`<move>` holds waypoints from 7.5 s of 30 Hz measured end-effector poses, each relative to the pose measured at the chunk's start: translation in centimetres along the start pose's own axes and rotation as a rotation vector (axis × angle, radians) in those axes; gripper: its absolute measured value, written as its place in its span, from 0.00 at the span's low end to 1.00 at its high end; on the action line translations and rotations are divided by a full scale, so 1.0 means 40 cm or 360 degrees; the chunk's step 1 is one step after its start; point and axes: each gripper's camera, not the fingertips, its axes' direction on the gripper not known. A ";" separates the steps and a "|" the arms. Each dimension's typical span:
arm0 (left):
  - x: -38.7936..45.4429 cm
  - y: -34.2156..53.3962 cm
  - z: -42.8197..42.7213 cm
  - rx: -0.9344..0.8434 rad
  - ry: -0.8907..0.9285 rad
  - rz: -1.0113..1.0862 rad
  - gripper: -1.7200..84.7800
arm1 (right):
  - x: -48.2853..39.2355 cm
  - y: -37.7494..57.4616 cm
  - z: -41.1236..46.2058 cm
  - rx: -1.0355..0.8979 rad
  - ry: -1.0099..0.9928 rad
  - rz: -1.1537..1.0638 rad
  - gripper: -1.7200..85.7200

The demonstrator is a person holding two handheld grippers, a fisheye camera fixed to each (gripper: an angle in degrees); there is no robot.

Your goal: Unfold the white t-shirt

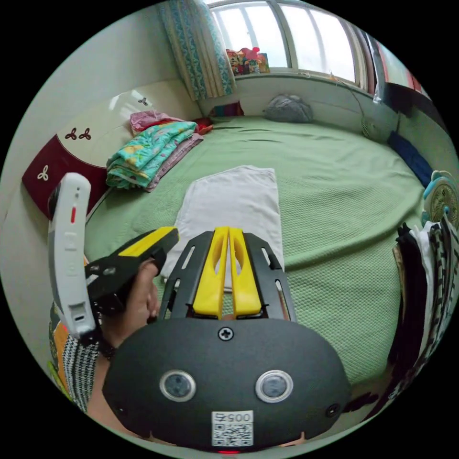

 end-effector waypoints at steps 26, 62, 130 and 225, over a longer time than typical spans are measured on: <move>-0.026 -0.015 -0.120 -0.0028 0.0060 0.0085 0.02 | -0.111 0.048 0.125 -0.0178 0.0195 -0.0019 0.01; -0.429 -0.142 -0.109 -0.0076 0.0269 -0.0217 0.01 | -0.168 0.047 0.212 -0.0439 -0.0158 -0.0452 0.13; -0.481 -0.264 0.135 -0.0351 0.0380 0.0145 0.01 | 0.114 -0.029 0.023 -0.0306 -0.0344 -0.0200 0.02; -0.051 -0.281 0.278 -0.0488 0.0066 0.0240 0.02 | 0.438 -0.142 -0.119 -0.0413 0.0422 0.0244 0.01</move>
